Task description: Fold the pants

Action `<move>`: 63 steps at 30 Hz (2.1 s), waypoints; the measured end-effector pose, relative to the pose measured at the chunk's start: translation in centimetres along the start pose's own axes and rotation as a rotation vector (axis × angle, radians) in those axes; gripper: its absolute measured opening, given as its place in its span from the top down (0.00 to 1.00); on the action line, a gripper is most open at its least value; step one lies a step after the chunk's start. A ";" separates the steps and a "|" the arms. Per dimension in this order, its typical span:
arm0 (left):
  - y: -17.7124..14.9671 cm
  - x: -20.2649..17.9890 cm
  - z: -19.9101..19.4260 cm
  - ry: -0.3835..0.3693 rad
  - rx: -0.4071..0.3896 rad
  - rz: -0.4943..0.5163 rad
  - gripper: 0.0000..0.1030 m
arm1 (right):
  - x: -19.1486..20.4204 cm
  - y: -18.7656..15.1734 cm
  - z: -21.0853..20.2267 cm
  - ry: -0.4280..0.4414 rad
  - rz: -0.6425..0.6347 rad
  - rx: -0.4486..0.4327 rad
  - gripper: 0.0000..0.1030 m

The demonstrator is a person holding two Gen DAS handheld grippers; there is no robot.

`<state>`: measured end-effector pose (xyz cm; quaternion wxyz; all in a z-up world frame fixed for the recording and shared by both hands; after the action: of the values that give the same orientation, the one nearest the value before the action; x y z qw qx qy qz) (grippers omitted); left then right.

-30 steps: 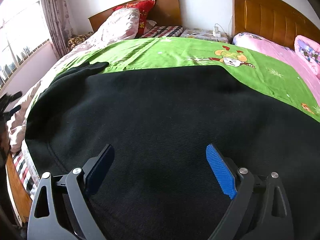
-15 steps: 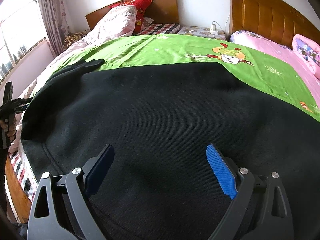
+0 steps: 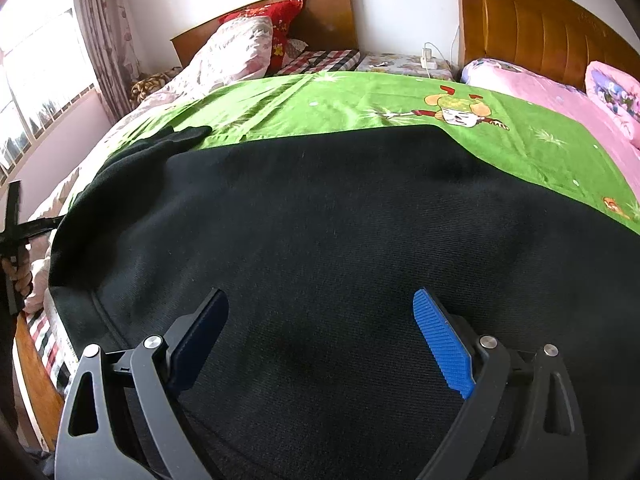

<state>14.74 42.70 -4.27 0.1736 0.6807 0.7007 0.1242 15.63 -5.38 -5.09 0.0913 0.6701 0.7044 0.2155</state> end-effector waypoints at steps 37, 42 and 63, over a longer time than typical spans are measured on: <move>10.2 -30.2 7.6 0.120 0.285 0.376 0.39 | -1.0 -0.5 -0.9 0.091 0.036 -0.050 0.10; 9.7 -28.6 5.8 0.162 0.166 0.364 0.92 | -1.0 -0.4 -1.0 0.104 0.036 -0.054 0.10; -5.6 -0.2 -0.4 -0.554 -0.181 -0.513 0.57 | 3.9 -1.2 -3.8 0.112 -0.168 -0.104 0.10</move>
<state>9.54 42.31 -6.20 0.4411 0.4728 0.7611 -0.0504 12.64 -2.23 -1.62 0.1041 0.5901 0.7498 0.2807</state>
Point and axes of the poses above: each gripper's, at about its wrist camera, not at the fingertips, and z roughly the way its jaws point, x to its left, y to its top, the point moved 3 cm from there along z, roughly the way its jaws point, and after that the axes turned 14 degrees about x, right-handed, at the moved point
